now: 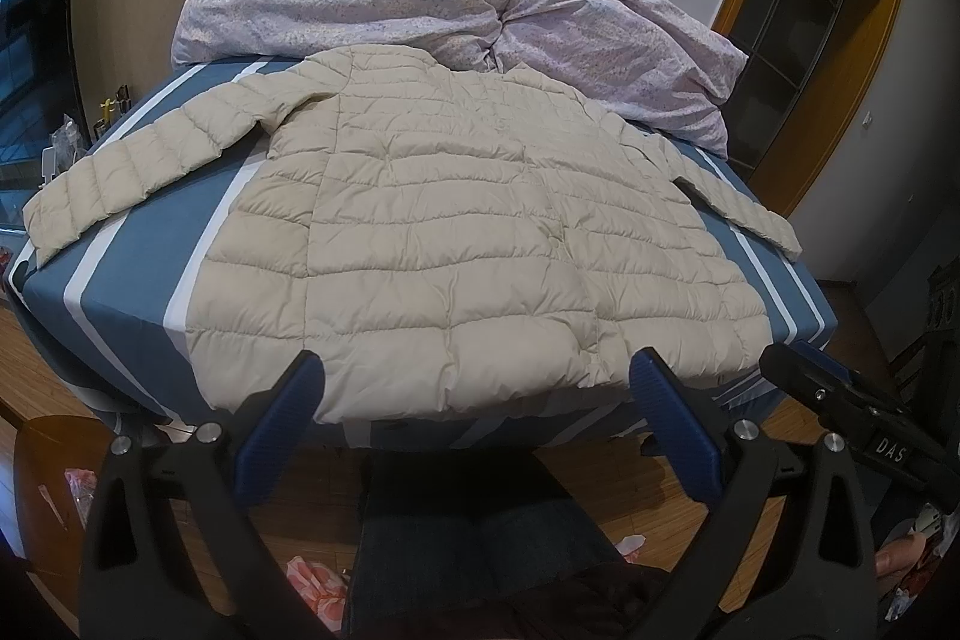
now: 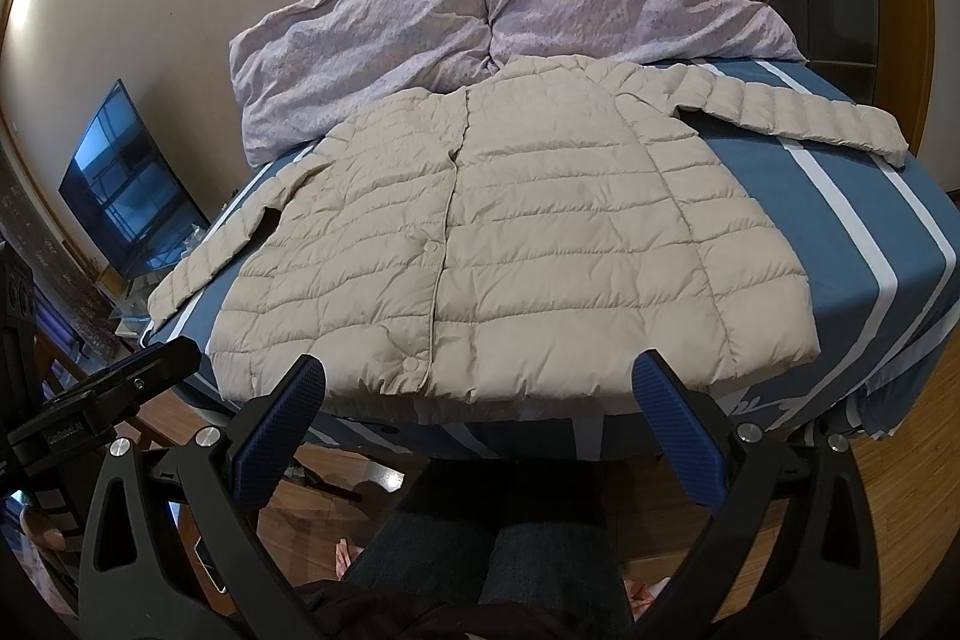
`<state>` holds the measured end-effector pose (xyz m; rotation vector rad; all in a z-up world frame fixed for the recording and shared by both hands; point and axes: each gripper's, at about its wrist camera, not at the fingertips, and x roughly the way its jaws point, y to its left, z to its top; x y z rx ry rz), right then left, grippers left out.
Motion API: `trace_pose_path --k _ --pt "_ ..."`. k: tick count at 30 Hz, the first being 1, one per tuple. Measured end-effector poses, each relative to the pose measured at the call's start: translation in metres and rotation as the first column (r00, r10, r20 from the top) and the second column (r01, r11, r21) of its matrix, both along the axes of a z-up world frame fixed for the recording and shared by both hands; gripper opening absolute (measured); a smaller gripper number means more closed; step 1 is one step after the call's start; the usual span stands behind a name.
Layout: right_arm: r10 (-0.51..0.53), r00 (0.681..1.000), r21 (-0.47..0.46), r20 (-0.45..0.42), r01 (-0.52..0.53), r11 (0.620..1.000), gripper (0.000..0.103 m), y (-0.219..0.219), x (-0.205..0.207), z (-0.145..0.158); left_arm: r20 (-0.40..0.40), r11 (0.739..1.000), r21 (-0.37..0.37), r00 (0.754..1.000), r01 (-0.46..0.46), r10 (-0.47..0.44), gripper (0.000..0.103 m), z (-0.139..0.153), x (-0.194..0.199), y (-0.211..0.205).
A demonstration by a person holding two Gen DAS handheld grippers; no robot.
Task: Fold large clothes
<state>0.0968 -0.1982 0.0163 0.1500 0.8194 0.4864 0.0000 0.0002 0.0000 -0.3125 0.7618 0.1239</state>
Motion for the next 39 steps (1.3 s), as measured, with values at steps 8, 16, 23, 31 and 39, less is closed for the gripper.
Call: trace_pose_path --k 8,16,23,31,39 --pt "0.000 1.000 0.002 -0.002 0.000 1.000 0.102 -0.0006 0.0011 -0.0002 -0.001 1.000 0.001 1.000 0.000 0.000 0.101 0.0000 0.0001 0.0000" --pt "0.001 1.000 0.002 -0.004 -0.001 1.000 0.102 -0.0017 0.0026 -0.0007 -0.001 1.000 0.002 1.000 0.000 0.000 0.101 0.0000 0.0000 -0.0001" --pt "0.001 1.000 0.003 -0.005 -0.001 1.000 0.102 -0.0006 0.0004 -0.0007 -0.001 1.000 0.003 1.000 0.000 0.000 0.101 0.0000 0.0000 -0.0001" --pt "0.001 1.000 0.003 -0.006 -0.001 1.000 0.102 -0.0006 0.0005 -0.0010 -0.002 1.000 0.003 1.000 0.000 0.000 0.101 0.0000 0.0001 -0.0002" --pt "0.000 1.000 0.003 -0.006 0.000 1.000 0.102 -0.0007 0.0003 -0.0010 -0.002 1.000 0.004 1.000 0.000 0.000 0.101 0.0000 0.0001 -0.0002"
